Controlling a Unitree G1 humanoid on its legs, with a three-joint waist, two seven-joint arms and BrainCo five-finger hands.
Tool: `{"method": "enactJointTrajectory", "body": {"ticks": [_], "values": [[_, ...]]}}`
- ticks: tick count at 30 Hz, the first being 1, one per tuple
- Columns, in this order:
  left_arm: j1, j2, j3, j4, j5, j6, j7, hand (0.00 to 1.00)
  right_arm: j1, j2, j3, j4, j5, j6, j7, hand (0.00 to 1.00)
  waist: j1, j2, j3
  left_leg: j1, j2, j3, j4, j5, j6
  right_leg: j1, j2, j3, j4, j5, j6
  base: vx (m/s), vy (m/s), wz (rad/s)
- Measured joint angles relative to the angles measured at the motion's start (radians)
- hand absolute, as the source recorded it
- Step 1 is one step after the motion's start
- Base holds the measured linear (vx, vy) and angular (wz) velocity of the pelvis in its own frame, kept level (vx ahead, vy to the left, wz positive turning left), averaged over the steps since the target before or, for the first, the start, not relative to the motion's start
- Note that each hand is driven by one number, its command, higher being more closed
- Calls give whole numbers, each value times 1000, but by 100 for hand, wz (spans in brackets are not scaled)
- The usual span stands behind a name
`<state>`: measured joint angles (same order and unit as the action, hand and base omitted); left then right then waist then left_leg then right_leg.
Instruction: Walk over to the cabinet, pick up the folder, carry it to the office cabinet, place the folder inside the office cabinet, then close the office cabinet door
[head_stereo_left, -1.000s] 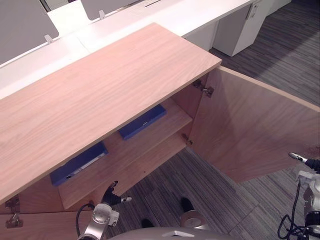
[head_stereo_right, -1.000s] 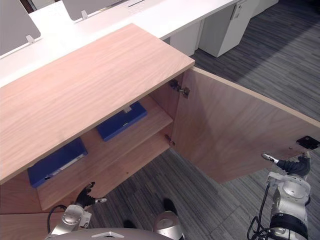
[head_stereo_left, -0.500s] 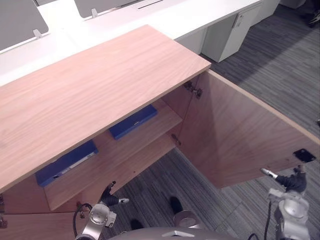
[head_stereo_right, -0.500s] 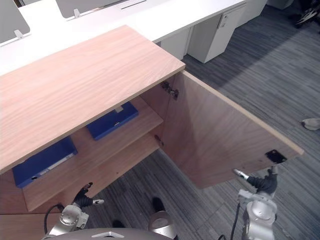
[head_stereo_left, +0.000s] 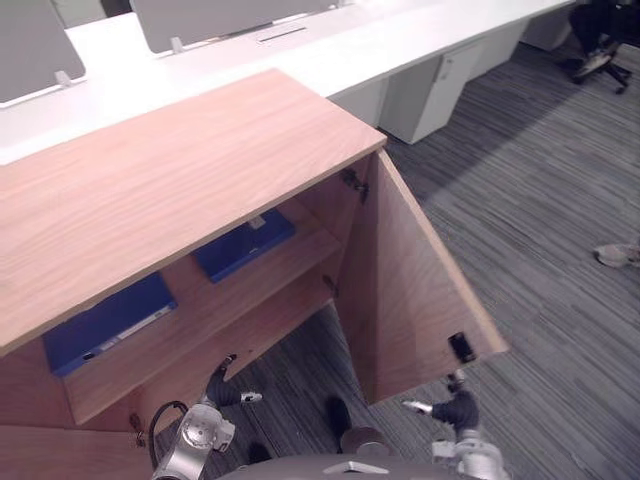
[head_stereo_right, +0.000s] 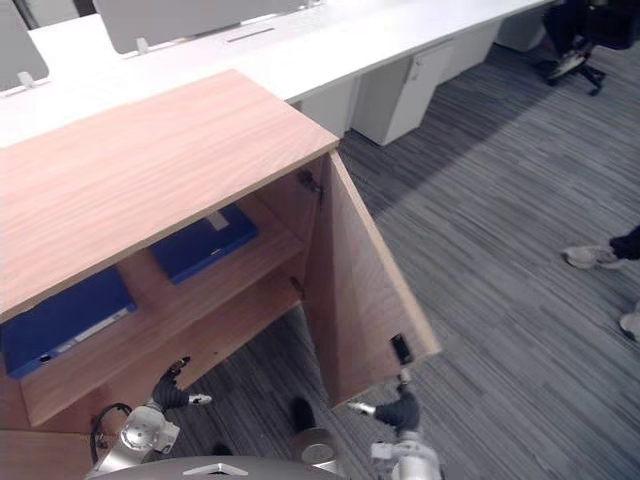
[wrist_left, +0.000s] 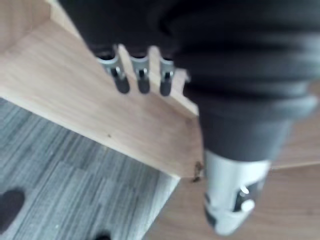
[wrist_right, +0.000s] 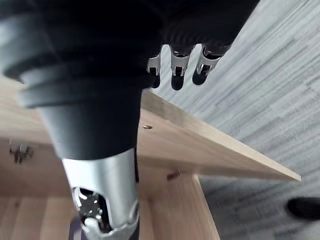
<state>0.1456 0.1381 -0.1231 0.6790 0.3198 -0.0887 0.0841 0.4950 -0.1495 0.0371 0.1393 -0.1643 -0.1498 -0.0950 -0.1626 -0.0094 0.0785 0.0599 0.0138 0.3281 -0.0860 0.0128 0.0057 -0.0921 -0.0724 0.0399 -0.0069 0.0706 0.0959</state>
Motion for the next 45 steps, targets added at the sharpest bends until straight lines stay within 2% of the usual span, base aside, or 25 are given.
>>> {"method": "enactJointTrajectory", "body": {"ticks": [5, 10, 11, 14, 17, 24, 25, 26, 31, 36, 39, 45], "values": [[32, 1, 0, 27, 1, 1, 5, 0, -68, 46, -13, 87, -73, -3, 20, 0, 35, 9, -11, 0, 2, -6, 0, 2, -1, 5, 3, 0, 8, 1, -1, 13, -24, 12], [34, 7, 8, 88, 0, 6, 17, 0, -117, 46, -185, 189, -78, 9, -27, 0, 44, 6, -10, 11, -5, -2, 0, -7, 9, 10, -1, 3, 14, -2, -2, 24, 10, 0], [33, 11, 9, 89, 0, 6, 18, 0, -127, 39, -213, 214, -77, 19, -43, 0, 45, -2, -7, 11, -6, -3, 0, -9, 10, 11, -4, 3, 15, -4, 0, 0, 0, 0], [33, 20, 13, 98, 0, 6, 19, 0, -150, 27, -259, 286, -67, 29, -65, 0, 47, -17, -8, 13, -8, -4, 0, -13, 11, 11, -6, 1, 19, -5, 1, 24, 5, 1], [28, 20, 16, 125, 0, 8, 19, 0, -170, 22, -267, 355, -56, 45, -67, 0, 49, -18, -9, 22, -12, -13, 0, -15, 14, 22, -10, -4, 22, -12, -1, 38, 9, 6], [23, 20, 45, 139, -3, 10, 36, 0, -242, 40, -235, 539, -56, 67, -65, 0, 61, -18, -9, 29, -26, -79, 0, -15, 19, 56, -29, -68, 30, -40, 4, 30, 3, 26], [23, 20, 45, 139, -3, 10, 39, 0, -245, 47, -232, 551, -56, 69, -63, 0, 65, -18, -9, 29, -27, -84, 0, -15, 19, 59, -30, -78, 31, -42, 4, 22, -2, 27], [22, 20, 46, 139, -4, 10, 44, 0, -255, 63, -213, 567, -56, 69, -61, 0, 82, -19, -10, 27, -29, -94, 0, -14, 21, 60, -33, -86, 33, -47, 2, 14, -4, 21], [22, 16, 54, 168, -16, 14, 50, 0, -304, 79, -158, 623, -57, 71, -58, 0, 96, -23, -9, 28, -40, -157, 0, -8, 29, 95, -47, -147, 30, -60, 8, 27, 3, 41], [26, 11, 90, 175, -44, 15, 69, 0, -350, 98, -117, 666, -62, 71, -56, 0, 115, -40, -11, 28, -49, -219, -1, -2, 36, 131, -60, -218, 29, -83, 6, 11, -4, 38], [25, 2, 104, 183, -44, 16, 80, 0, -372, 101, -114, 683, -70, 70, -48, 0, 131, -41, -12, 28, -52, -227, -1, -1, 37, 134, -62, -225, 28, -83, 9, 18, 0, 16], [18, 1, 122, 207, -60, 16, 84, 0, -401, 100, -74, 716, -79, 70, -46, 0, 132, -47, -8, 29, -55, -246, -1, 2, 40, 150, -64, -245, 24, -82, 8, 3, -5, 9]]}}
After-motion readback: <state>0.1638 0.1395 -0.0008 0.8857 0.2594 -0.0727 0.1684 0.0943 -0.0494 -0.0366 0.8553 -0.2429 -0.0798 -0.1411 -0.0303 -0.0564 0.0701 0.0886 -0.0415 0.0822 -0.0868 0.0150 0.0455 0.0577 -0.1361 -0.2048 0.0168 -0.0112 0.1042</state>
